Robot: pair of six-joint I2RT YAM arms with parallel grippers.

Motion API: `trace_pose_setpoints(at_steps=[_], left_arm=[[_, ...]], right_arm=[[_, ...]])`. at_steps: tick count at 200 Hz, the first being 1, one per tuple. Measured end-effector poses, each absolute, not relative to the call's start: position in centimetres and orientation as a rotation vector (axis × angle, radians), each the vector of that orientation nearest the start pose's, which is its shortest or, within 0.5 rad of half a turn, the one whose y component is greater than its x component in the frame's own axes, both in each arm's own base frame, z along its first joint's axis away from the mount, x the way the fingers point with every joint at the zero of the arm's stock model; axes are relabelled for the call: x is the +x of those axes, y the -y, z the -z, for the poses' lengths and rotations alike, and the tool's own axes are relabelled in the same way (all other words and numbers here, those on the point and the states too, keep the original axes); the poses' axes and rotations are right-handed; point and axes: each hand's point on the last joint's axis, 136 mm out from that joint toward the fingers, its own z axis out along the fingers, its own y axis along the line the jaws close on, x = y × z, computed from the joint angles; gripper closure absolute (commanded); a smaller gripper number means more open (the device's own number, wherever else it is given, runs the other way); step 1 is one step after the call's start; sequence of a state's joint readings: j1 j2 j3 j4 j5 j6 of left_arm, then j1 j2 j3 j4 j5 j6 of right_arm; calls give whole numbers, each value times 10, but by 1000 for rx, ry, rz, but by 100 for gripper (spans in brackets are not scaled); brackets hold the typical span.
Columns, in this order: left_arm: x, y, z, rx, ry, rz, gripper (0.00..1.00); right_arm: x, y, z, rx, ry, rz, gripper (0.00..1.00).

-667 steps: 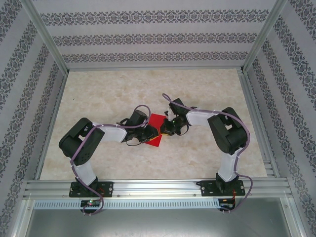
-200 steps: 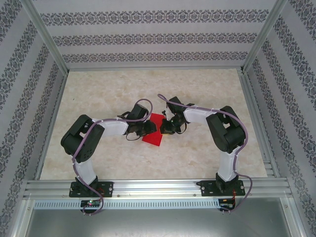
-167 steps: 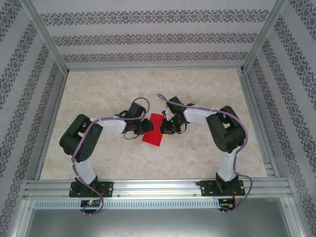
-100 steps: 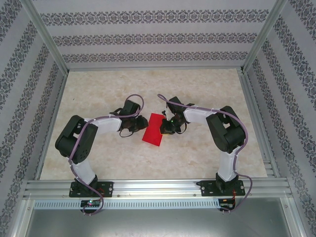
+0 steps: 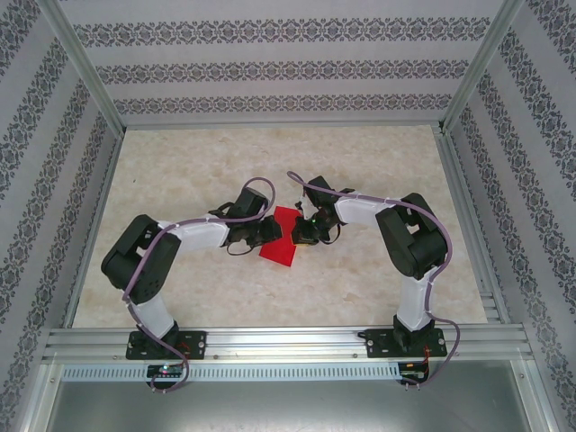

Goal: Fold a paper plane with a square sheet of paper (pick it up from the middle)
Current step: Fold the triangle a second time at the center of the table.

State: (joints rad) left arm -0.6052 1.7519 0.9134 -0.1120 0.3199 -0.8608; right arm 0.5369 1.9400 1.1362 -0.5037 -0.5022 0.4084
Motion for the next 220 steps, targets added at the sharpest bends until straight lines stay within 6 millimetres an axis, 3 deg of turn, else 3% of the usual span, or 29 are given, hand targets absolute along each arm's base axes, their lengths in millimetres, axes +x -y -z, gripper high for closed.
trace_pose_setpoints(at_steps=[25,102,123,147,171,220], left_arm=[[308,278,-26,-224,-2768,891,87],[304,274,-17,-244,-2787,860,89],[304,274,-17,-247,-2788,855,89],[304,274,-16,-262,-2798,849,89],[305,274,-16,-285,-2816,835,90],[305,274,-16,-315,-2838,816,92]], right_arm=[[290,-269,-8,-296,-3002,-872,91],[290,-269,-16,-287,-2993,-875,87],[291,-268,-31,-278,-2971,-878,84],[291,-272,-61,-284,-2897,-896,85],[278,-280,-75,-306,-2870,-908,88],[245,-295,-59,-313,-2953,-888,96]])
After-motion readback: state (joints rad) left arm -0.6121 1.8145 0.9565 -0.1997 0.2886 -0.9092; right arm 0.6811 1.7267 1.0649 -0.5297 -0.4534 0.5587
